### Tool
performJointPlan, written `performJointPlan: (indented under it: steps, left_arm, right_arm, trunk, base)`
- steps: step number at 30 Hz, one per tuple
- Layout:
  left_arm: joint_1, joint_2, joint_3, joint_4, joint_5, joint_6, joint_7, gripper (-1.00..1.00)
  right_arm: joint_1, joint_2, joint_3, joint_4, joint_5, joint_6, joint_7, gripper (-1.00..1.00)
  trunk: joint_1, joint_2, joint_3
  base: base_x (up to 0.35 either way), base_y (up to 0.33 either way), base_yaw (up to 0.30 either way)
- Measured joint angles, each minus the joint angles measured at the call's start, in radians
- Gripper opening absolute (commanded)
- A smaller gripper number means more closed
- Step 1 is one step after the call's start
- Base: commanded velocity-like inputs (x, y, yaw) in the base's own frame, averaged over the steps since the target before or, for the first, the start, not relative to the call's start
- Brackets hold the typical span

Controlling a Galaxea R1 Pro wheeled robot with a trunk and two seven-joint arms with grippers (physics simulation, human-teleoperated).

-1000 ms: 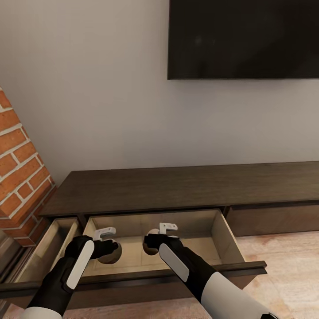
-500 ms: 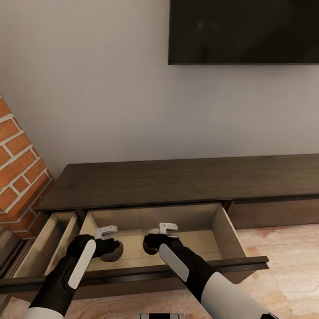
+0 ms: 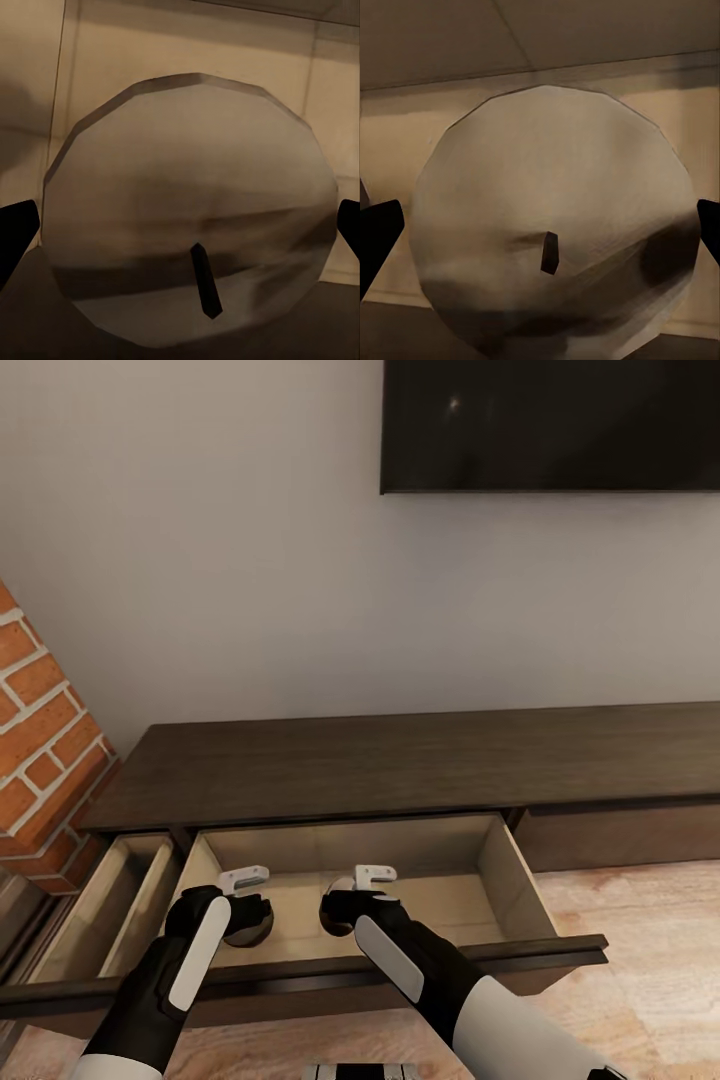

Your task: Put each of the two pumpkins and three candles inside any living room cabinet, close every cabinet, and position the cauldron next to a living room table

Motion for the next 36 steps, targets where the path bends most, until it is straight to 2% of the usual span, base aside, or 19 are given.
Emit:
performJointPlan:
  steps: [7, 9, 30, 31, 34, 35, 36]
  left_arm:
    - [0.000, 0.000, 0.000, 0.000, 0.000, -0.001, 0.000, -1.00]
    - [0.000, -0.002, 0.000, 0.000, 0.001, -0.007, 0.000, -1.00]
    - [0.000, -0.006, -0.012, 0.000, 0.001, -0.024, 0.000, -1.00]
    - [0.000, -0.006, -0.012, 0.000, 0.001, -0.024, 0.000, -1.00]
    - [0.000, -0.005, -0.011, 0.000, 0.001, -0.024, 0.000, -1.00]
    - [0.000, -0.005, -0.011, 0.000, 0.001, -0.024, 0.000, 1.00]
    - [0.000, -0.005, -0.011, 0.000, 0.001, -0.024, 0.001, 1.00]
  right_arm:
    - [0.000, 0.000, 0.000, 0.001, 0.002, -0.002, -0.001, -1.00]
    - [0.000, 0.000, 0.000, 0.001, 0.001, -0.002, -0.001, -1.00]
    - [0.000, 0.000, 0.000, 0.001, 0.004, -0.002, -0.003, -1.00]
    - [0.000, 0.000, 0.000, 0.001, 0.004, -0.002, -0.003, 1.00]
    - [0.000, 0.000, 0.000, 0.001, 0.004, -0.002, -0.002, 1.00]
    - [0.000, 0.000, 0.000, 0.001, 0.004, -0.002, -0.002, 1.00]
    - [0.000, 0.000, 0.000, 0.001, 0.004, -0.002, -0.002, 1.00]
  trunk:
    - [0.000, 0.000, -0.004]
    - [0.001, -0.001, -0.012]
    - [0.001, -0.001, -0.012]
    - [0.001, -0.001, -0.012]
    - [0.001, -0.001, -0.012]
    - [0.001, -0.001, -0.012]
    - [0.001, -0.001, -0.012]
  base:
    - [0.000, 0.000, 0.000]
    - [0.000, 0.000, 0.000]
    - [0.000, 0.000, 0.000]
    - [0.000, 0.000, 0.000]
    - [0.000, 0.000, 0.000]
    - [0.000, 0.000, 0.000]
    - [0.000, 0.000, 0.000]
